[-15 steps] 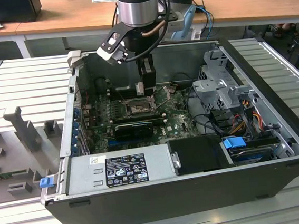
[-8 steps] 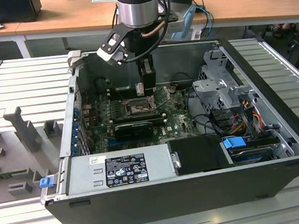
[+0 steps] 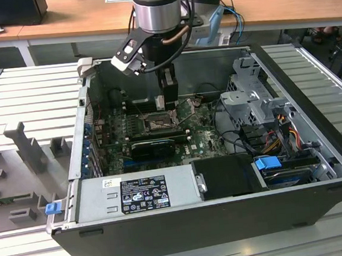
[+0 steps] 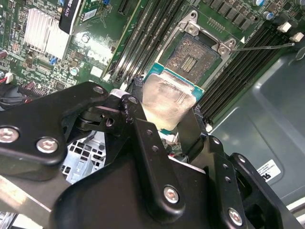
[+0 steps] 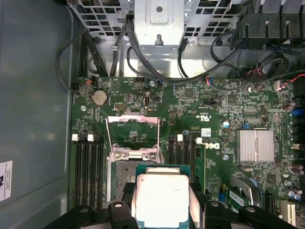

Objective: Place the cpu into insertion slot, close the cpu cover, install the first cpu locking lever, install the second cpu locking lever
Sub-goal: 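Place the cpu into insertion slot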

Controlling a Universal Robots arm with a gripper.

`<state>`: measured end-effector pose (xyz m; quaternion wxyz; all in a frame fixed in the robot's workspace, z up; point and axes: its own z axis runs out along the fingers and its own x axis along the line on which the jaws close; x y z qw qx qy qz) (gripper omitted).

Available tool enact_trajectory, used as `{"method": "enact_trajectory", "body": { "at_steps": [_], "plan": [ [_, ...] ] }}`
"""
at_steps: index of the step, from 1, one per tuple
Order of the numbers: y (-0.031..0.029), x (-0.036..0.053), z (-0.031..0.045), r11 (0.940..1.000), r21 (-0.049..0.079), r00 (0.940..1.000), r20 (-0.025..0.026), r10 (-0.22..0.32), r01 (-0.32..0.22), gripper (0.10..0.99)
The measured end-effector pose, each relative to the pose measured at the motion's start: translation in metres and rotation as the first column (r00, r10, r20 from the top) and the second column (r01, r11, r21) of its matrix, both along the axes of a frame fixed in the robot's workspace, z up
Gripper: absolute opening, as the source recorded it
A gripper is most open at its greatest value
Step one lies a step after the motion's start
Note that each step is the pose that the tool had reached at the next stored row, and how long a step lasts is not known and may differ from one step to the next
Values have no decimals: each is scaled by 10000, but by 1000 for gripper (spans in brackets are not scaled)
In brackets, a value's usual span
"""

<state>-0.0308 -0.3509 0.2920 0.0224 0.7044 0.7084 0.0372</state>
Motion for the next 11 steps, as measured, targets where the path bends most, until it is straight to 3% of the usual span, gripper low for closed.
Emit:
{"method": "enact_trajectory", "body": {
  "at_steps": [11],
  "plan": [
    [1,0,-66,10000,0,10000,-35,-64,64,529]
  ]
}}
